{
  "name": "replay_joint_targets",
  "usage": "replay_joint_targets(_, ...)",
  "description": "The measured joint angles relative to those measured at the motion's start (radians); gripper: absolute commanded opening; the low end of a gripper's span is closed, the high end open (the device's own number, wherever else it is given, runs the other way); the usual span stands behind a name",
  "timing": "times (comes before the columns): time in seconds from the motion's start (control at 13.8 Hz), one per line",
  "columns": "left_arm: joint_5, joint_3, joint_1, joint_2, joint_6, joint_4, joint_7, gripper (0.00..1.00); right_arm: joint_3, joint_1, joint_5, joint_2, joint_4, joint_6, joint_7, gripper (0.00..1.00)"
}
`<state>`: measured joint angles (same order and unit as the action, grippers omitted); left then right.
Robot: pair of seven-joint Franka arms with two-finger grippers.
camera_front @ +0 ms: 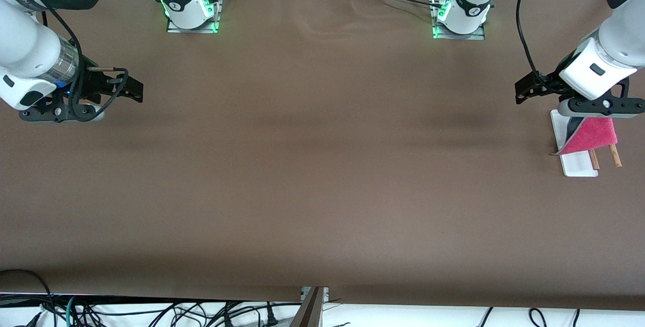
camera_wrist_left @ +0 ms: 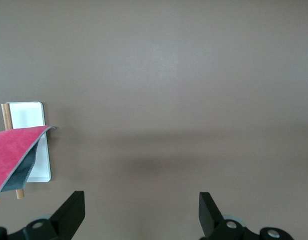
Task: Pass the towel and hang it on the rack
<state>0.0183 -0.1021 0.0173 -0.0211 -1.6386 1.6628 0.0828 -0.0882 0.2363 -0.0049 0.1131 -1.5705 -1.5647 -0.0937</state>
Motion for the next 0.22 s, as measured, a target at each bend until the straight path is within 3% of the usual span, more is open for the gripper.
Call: replay_joint_targets(0.22, 0.0, 0.009, -0.003, 0.007, -0.005, 0.011, 0.0, 1.0, 0.0, 0.0, 0.0, 0.004, 0.0, -0.001, 0.002, 0.99)
